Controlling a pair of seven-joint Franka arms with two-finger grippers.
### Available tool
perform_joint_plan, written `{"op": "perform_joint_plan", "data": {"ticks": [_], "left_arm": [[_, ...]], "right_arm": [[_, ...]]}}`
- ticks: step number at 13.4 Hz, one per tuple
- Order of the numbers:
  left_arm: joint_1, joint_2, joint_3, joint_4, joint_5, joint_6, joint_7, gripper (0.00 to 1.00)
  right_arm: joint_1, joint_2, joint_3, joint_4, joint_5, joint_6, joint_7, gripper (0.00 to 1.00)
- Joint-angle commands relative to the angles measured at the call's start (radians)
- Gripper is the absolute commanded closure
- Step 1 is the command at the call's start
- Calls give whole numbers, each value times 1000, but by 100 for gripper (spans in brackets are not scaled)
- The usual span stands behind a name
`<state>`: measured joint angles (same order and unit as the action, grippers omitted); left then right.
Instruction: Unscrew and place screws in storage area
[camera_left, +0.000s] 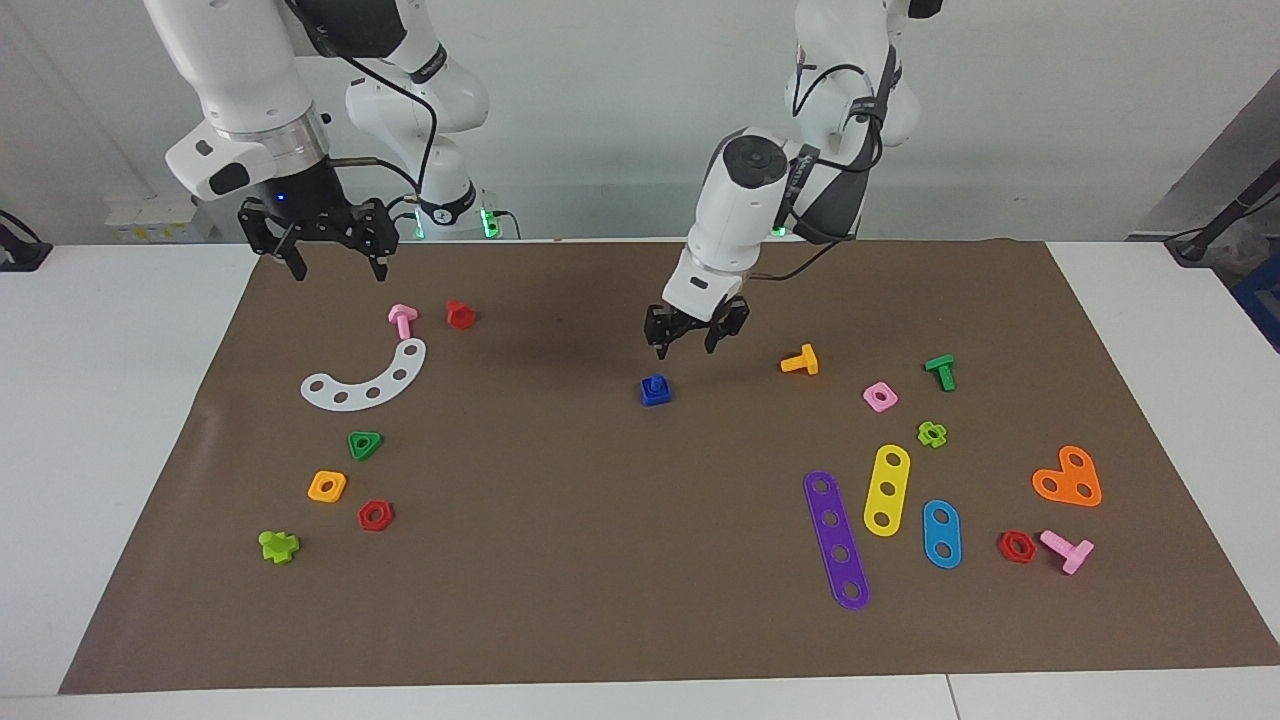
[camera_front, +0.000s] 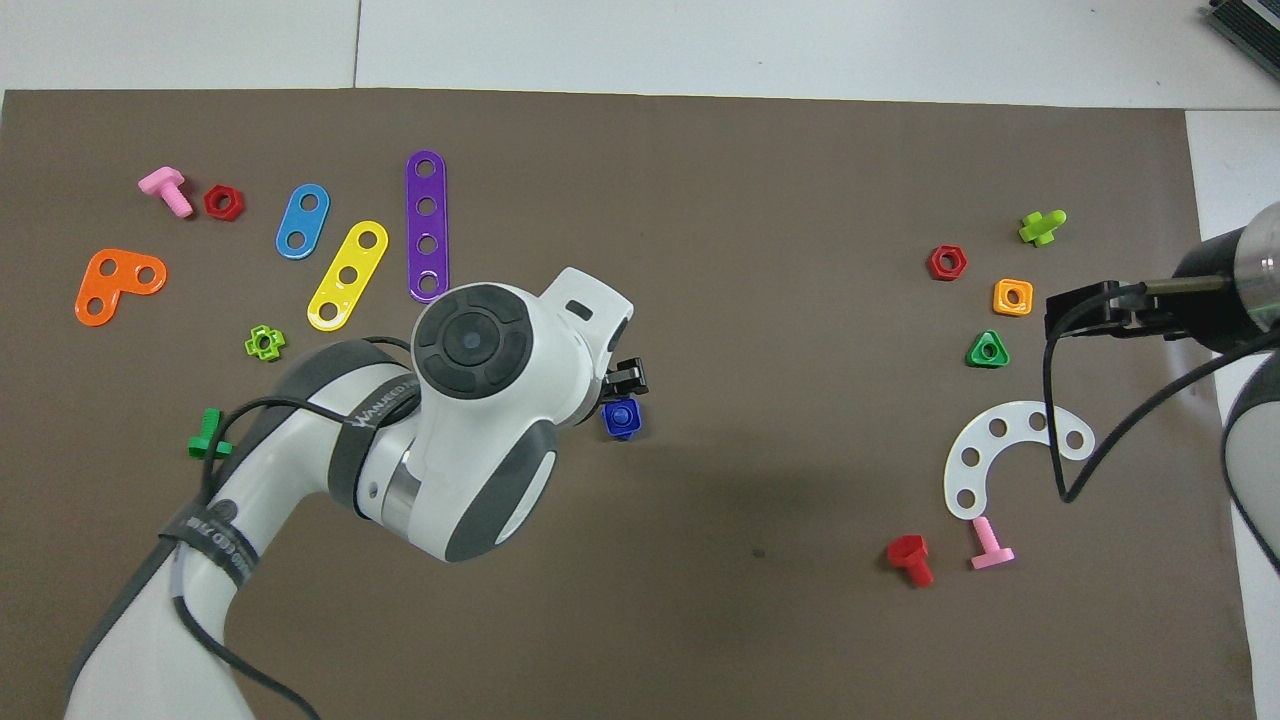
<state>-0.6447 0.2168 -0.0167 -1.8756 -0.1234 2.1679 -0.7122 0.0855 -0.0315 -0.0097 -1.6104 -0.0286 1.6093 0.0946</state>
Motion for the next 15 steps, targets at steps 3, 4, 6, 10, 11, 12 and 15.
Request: {"op": "perform_joint_plan", "data": {"ticks": [3, 4, 6, 10, 11, 12, 15], "left_arm": [[-66, 113, 18, -2, 88, 125, -23, 20], [-66, 124, 18, -3, 97, 134, -18, 20], [-69, 150, 15, -10, 129, 185, -13, 21], [-81, 153, 15, -23, 143, 182, 13, 33], [-81, 151, 15, -25, 143, 179, 20, 33], [-81, 151, 15, -28, 143, 179, 22, 36], [-81, 151, 15, -28, 149, 170, 34, 43]], "right_arm": [[-7, -24, 5, -22, 1, -6, -15, 0], [-7, -24, 5, -22, 1, -6, -15, 0], [-7, -24, 5, -22, 1, -6, -15, 0], [-7, -24, 5, -22, 1, -6, -15, 0], [-7, -24, 5, -22, 1, -6, -15, 0], [-7, -24, 5, -22, 3, -6, -15, 0], [-7, -24, 5, -22, 1, -6, -15, 0]]}}
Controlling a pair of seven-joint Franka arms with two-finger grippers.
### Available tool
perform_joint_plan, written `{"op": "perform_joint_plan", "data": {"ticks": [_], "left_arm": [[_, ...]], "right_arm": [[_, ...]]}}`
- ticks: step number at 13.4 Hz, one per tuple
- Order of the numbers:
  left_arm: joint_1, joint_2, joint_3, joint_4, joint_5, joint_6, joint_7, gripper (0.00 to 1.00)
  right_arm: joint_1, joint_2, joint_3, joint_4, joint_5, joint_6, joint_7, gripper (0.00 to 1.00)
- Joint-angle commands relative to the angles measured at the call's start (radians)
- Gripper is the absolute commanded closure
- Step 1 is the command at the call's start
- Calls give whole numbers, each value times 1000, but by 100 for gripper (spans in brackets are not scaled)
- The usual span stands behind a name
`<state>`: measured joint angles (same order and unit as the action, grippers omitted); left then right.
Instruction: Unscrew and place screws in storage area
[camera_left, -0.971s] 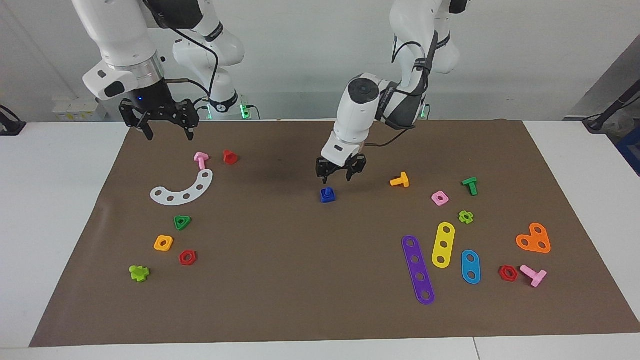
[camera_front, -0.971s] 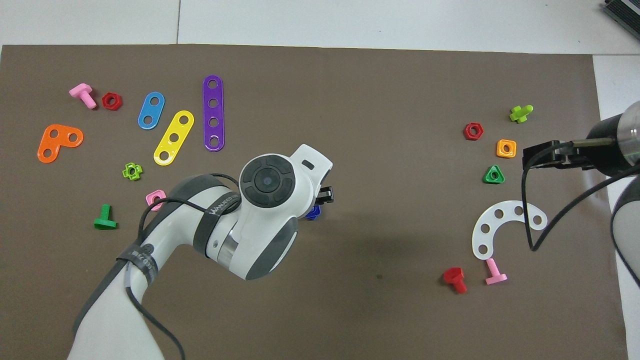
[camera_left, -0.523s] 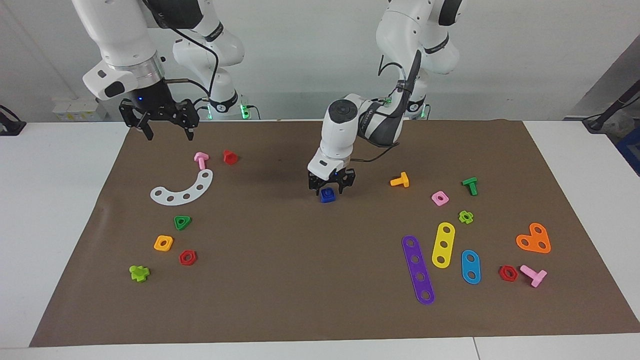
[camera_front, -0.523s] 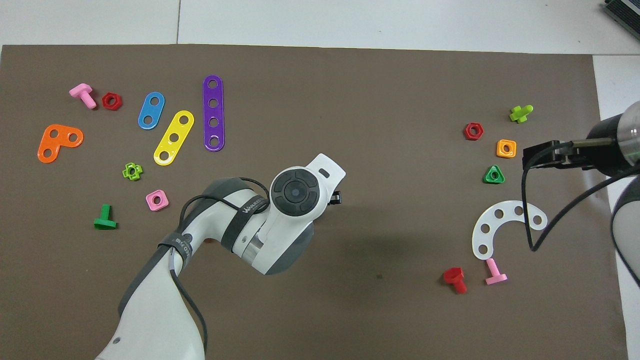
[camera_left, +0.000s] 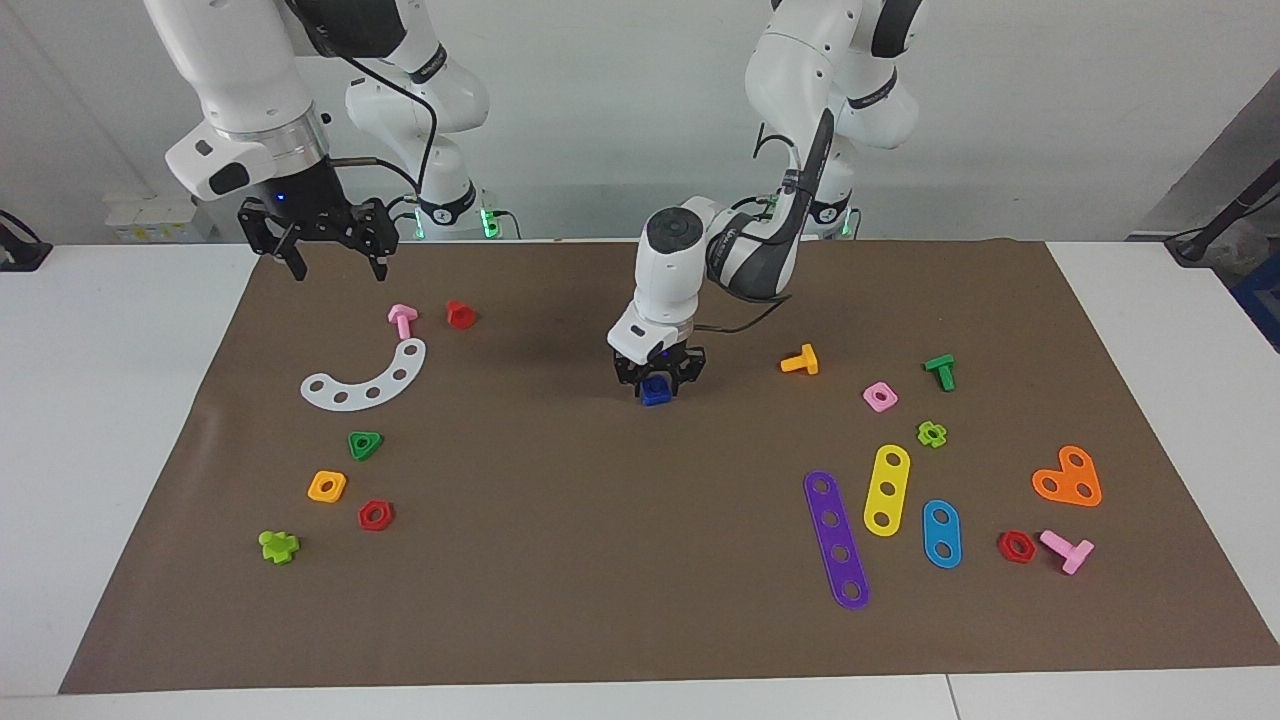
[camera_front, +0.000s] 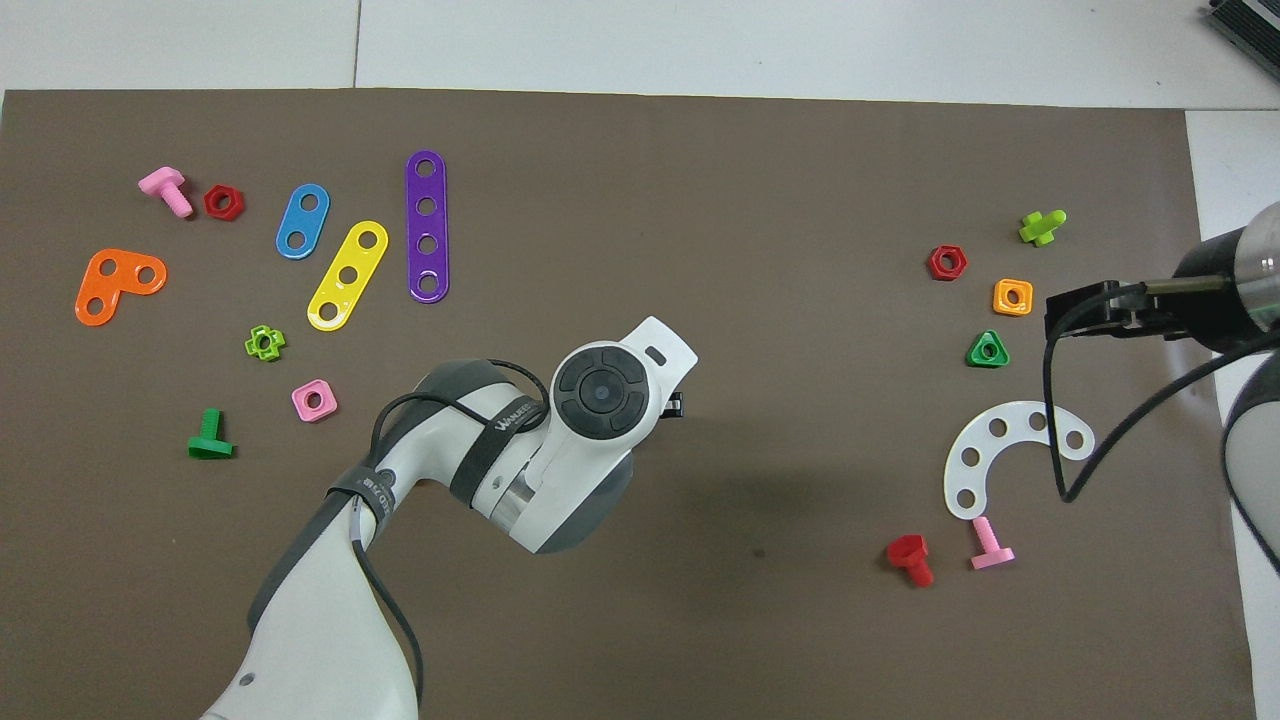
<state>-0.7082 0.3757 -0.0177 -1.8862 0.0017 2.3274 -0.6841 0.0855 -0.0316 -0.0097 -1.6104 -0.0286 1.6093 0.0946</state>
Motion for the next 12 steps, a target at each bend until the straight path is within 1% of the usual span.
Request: {"op": "perform_joint_plan", "data": {"ticks": [1, 2, 4, 5, 7, 10, 12], "left_arm": [[-17, -8, 16, -19, 24, 10, 8, 43], [-17, -9, 16, -21, 24, 10, 8, 48], [-19, -11, 16, -25, 24, 9, 8, 59], [-17, -11, 16, -25, 24, 3, 8, 68], [-17, -11, 16, -21, 24, -11, 8, 100], [-16, -11, 16, 4, 14, -46, 2, 100], [-5, -8, 15, 76, 9, -153, -2, 100]], "right_arm": [[-7, -24, 5, -22, 1, -8, -15, 0], [-7, -24, 5, -22, 3, -6, -15, 0], [-7, -24, 5, -22, 1, -8, -15, 0], [-7, -24, 5, -22, 1, -6, -15, 0], [-7, -24, 5, -22, 1, -6, -15, 0], [-7, -24, 5, -22, 1, -6, -15, 0], [-7, -24, 5, -22, 1, -6, -15, 0]]}}
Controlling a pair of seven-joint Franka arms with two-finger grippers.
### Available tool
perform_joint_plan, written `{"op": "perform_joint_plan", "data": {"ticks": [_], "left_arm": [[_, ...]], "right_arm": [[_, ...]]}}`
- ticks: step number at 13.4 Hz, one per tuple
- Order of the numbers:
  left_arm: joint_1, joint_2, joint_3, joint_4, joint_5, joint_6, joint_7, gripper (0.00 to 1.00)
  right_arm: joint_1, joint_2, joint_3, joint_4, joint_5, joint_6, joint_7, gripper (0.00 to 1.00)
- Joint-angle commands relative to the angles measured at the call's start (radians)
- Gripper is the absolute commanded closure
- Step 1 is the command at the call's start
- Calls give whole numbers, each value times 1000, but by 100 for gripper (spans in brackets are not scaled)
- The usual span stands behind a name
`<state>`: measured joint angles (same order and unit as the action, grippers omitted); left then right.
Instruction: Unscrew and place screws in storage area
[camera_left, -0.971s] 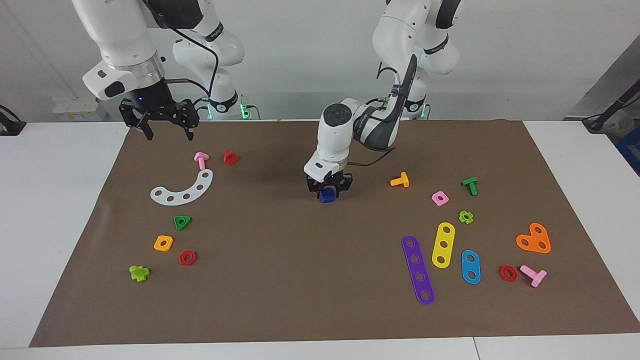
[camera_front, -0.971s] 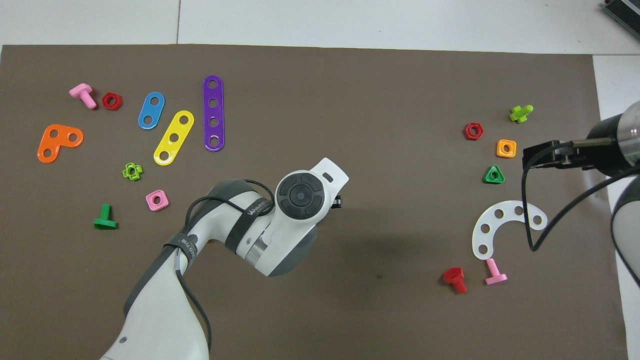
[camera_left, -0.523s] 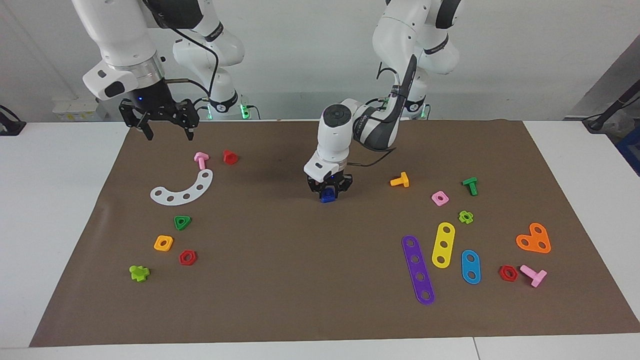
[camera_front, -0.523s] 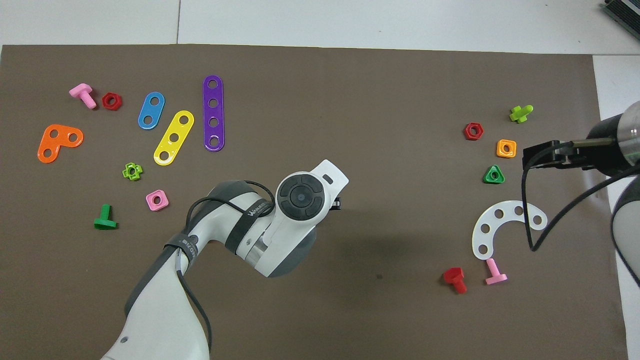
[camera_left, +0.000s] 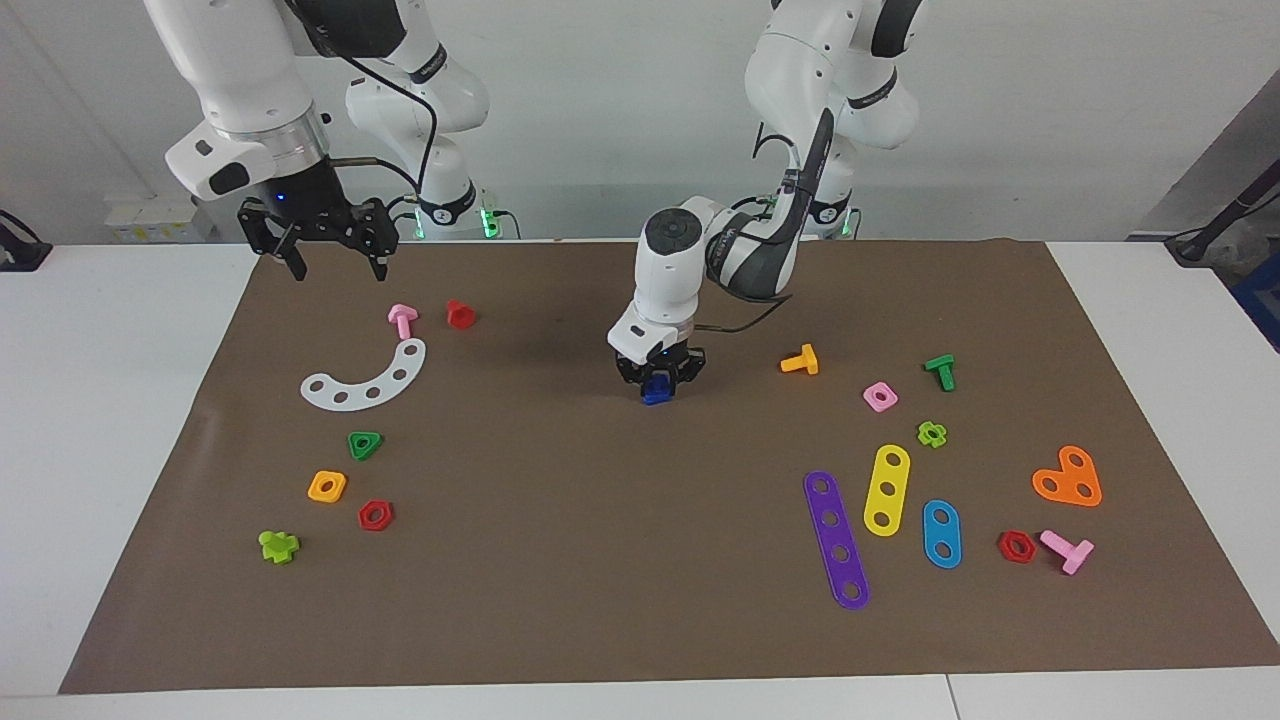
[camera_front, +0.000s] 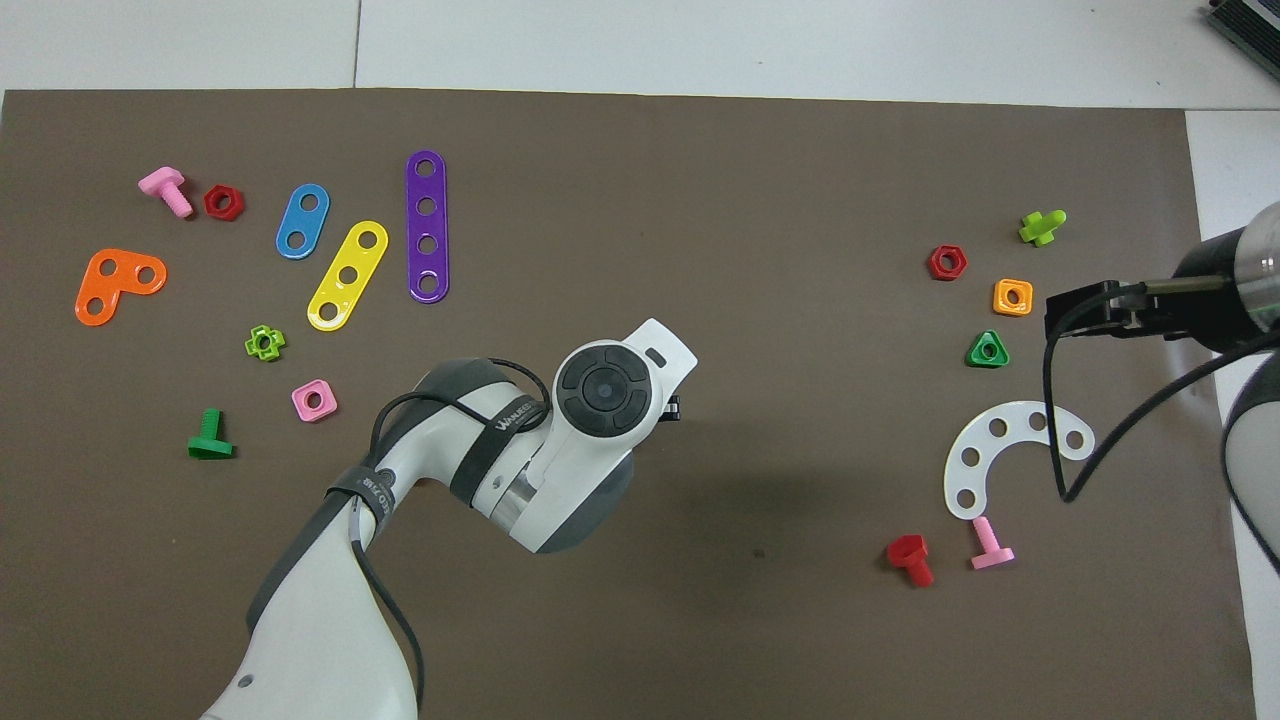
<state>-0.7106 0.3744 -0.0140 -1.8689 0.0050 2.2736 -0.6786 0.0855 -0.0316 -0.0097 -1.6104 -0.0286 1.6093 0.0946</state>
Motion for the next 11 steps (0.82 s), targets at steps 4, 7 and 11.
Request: {"op": "perform_joint_plan", "data": {"ticks": [4, 7, 11], "left_arm": [[49, -21, 12, 172, -51, -248, 2, 100], [109, -51, 11, 200, -53, -316, 43, 100], [239, -80, 12, 154, -91, -396, 287, 100]], "right_arm": [[-7, -24, 5, -22, 1, -6, -16, 0], [-6, -24, 5, -22, 1, -8, -22, 0], [0, -39, 10, -52, 6, -2, -23, 0]]}}
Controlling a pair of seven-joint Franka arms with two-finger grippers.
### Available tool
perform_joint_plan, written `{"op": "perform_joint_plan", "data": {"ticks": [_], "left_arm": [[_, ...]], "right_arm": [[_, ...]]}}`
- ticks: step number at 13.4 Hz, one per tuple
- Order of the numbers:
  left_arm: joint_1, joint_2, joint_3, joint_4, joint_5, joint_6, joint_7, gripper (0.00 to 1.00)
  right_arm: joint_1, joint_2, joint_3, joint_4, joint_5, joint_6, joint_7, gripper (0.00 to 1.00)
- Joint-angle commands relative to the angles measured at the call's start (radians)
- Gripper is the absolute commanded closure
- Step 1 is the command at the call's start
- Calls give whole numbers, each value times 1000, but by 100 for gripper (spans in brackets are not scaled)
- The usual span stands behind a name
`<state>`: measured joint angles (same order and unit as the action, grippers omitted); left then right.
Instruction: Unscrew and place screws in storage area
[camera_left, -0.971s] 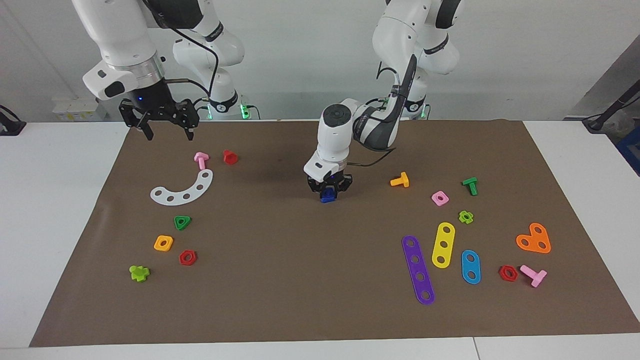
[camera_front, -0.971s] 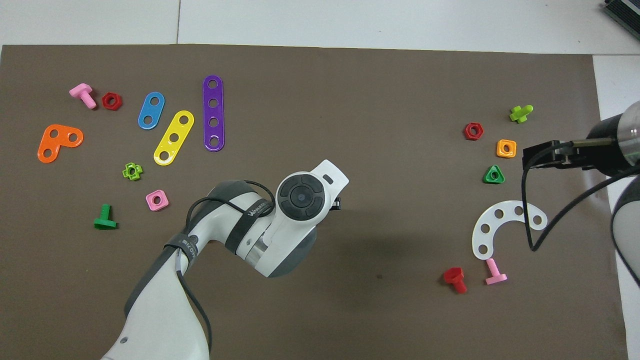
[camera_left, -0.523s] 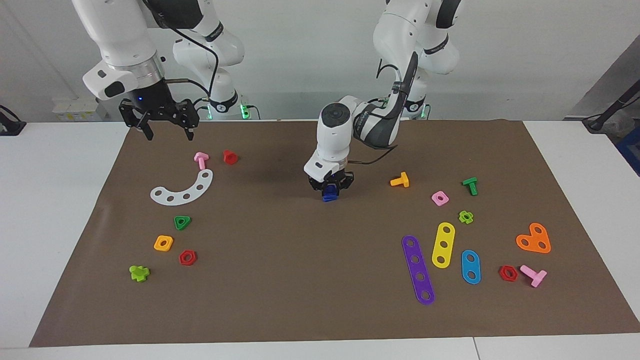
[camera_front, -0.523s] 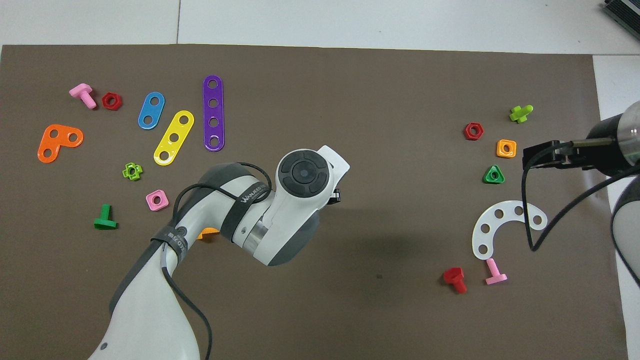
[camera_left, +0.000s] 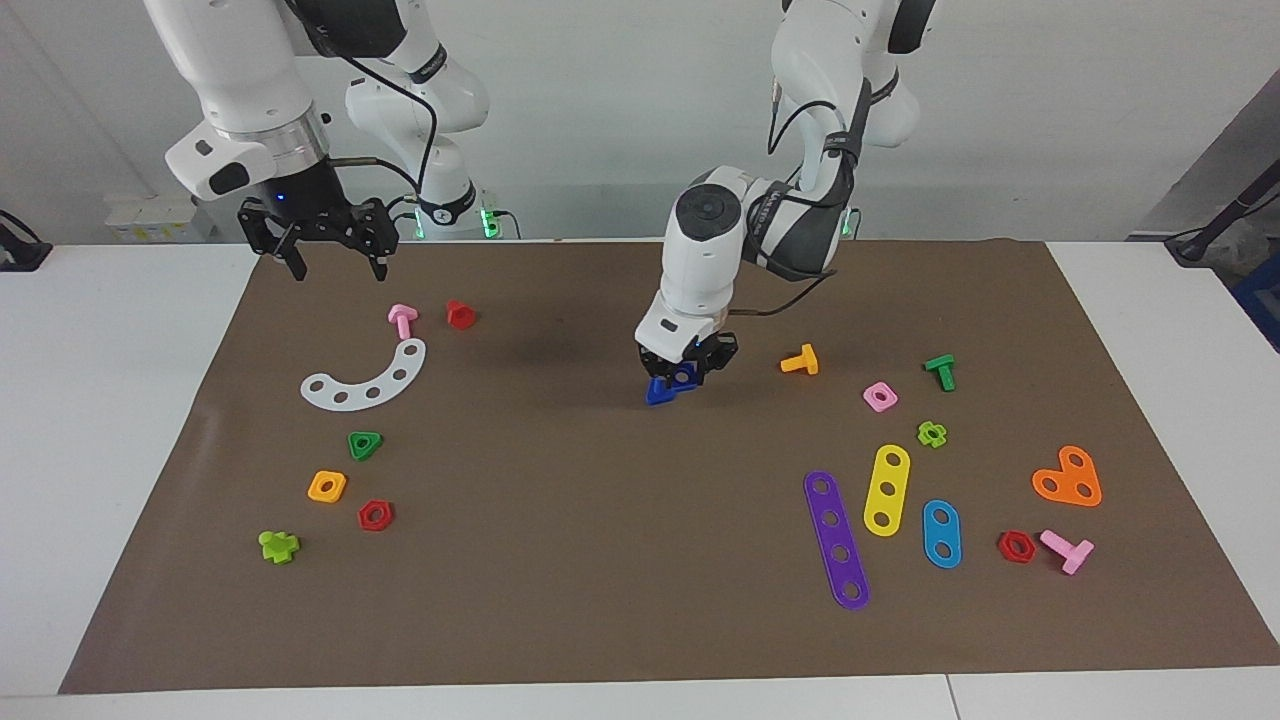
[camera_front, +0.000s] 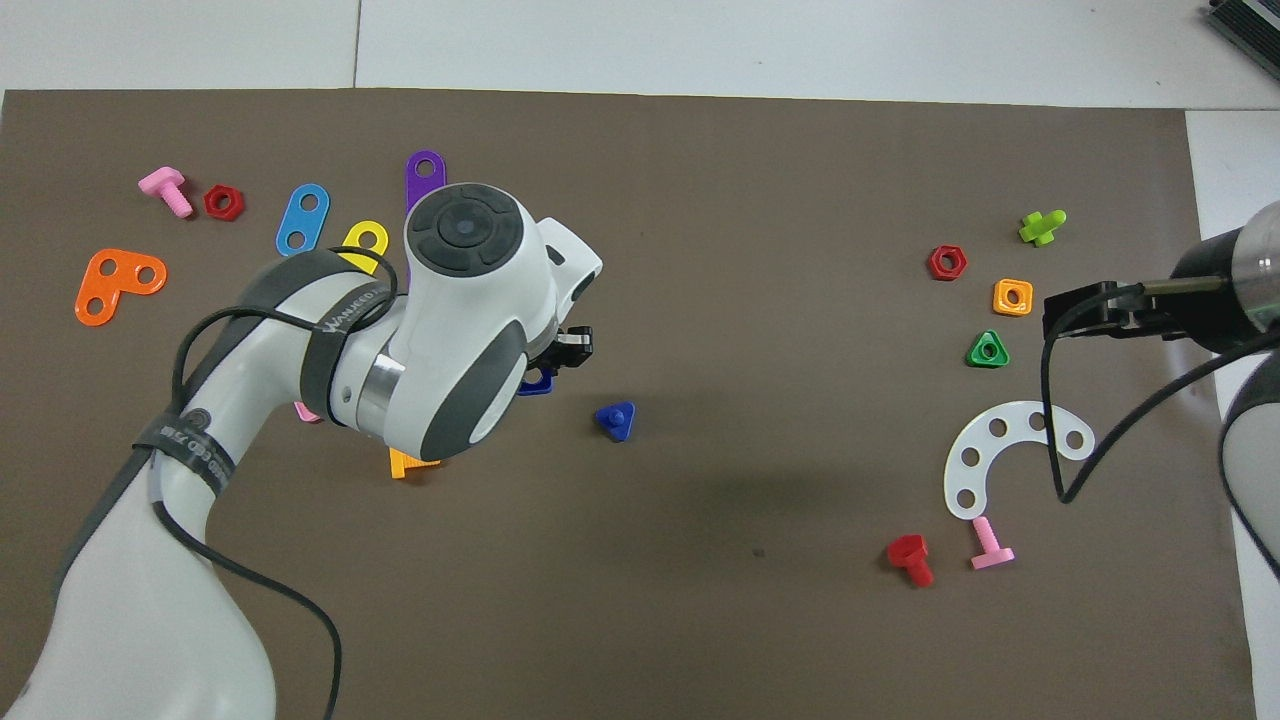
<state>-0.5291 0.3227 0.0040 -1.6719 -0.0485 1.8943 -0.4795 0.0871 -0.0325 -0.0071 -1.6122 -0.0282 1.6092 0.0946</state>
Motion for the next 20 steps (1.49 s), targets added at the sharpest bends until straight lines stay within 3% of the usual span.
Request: {"op": "perform_joint_plan", "data": {"ticks": [1, 4, 7, 8, 9, 14, 18, 20], "left_arm": [[92, -39, -6, -81, -37, 2, 131, 100], [187, -63, -6, -184, -47, 119, 278, 100], [207, -96, -2, -346, -47, 363, 309, 100], [213, -99, -6, -356, -47, 377, 315, 76], [212, -97, -3, -356, -47, 379, 347, 1], [204, -96, -6, -324, -47, 333, 392, 0], [215, -119, -6, -204, -47, 70, 395, 0], [230, -165, -2, -201, -48, 4, 395, 0]], "right_arm": [[8, -52, 13, -90, 7, 23, -10, 0], [98, -64, 13, -214, 7, 208, 75, 0], [186, -52, 13, -302, 7, 331, 193, 0], [222, -25, 13, -302, 7, 345, 230, 0], [247, -6, 13, -304, 7, 368, 269, 0], [399, 106, 13, -304, 7, 448, 450, 0], [515, 241, 13, -302, 7, 629, 603, 0], [558, 293, 13, -302, 2, 695, 672, 1]]}}
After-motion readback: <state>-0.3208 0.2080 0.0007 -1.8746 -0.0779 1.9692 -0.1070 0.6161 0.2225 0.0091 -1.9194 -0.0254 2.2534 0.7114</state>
